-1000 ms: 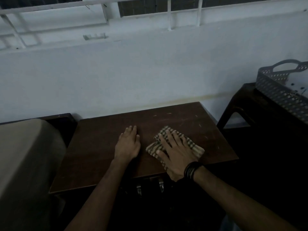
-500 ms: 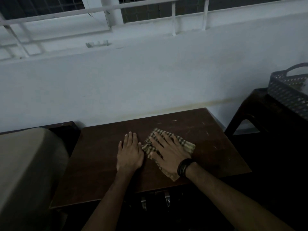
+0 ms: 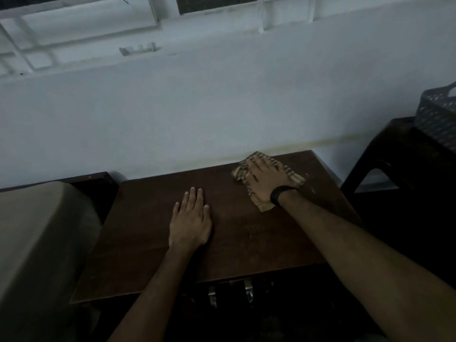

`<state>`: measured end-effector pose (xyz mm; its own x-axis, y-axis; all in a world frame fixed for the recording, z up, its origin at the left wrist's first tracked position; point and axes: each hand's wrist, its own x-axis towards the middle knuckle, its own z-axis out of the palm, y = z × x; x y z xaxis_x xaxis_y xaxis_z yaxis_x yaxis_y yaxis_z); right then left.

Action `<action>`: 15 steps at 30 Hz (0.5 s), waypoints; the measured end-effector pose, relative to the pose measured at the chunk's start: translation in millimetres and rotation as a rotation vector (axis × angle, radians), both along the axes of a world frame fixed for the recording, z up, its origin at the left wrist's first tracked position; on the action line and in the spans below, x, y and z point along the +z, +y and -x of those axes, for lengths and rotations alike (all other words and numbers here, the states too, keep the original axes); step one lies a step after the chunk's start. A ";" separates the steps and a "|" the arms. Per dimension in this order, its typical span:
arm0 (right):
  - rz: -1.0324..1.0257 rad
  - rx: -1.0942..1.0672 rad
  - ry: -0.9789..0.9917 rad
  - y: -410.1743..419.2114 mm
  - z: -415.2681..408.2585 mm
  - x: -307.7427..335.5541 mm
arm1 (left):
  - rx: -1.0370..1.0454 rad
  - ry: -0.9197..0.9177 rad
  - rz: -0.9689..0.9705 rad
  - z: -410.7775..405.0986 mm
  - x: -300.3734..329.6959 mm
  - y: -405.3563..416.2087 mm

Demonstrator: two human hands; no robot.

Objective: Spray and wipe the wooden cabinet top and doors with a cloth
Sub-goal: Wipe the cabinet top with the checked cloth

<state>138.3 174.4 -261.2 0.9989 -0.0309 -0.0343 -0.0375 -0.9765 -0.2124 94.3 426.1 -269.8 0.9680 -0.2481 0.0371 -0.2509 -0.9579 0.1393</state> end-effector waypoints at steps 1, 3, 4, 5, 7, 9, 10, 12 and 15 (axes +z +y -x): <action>0.007 -0.040 0.000 -12.9 2.1 0.2 | 0.000 0.003 0.002 -0.4 0.0 -0.9; 0.023 -0.075 -0.003 -24.0 5.8 -0.9 | 0.007 0.008 0.004 -0.5 0.1 -1.8; 0.031 -0.081 -0.002 -23.7 7.4 -1.8 | 0.010 0.011 0.003 -0.9 -0.1 -2.3; 0.034 -0.081 0.001 -20.8 9.7 -2.3 | 0.011 0.010 0.001 -1.5 -0.1 -3.2; 0.034 -0.055 0.001 -10.8 20.5 -2.6 | 0.019 -0.003 0.002 -2.0 -0.3 -4.3; 0.040 0.000 -0.010 3.2 40.9 -2.4 | 0.035 -0.003 0.005 -2.7 -0.2 -6.4; 0.043 0.032 -0.017 11.4 53.1 -1.4 | 0.046 0.010 0.008 -3.9 0.2 -9.0; 0.047 0.082 -0.030 28.3 74.0 -0.4 | 0.060 0.042 0.011 -11.0 2.9 -16.7; 0.035 0.103 -0.039 36.0 74.5 0.6 | 0.067 0.042 0.032 -27.4 4.3 -29.0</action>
<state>63.8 210.4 -260.6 0.9974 0.0718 0.0044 0.0714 -0.9815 -0.1778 121.8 397.1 -265.5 0.9832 -0.1823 0.0034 -0.1799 -0.9672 0.1792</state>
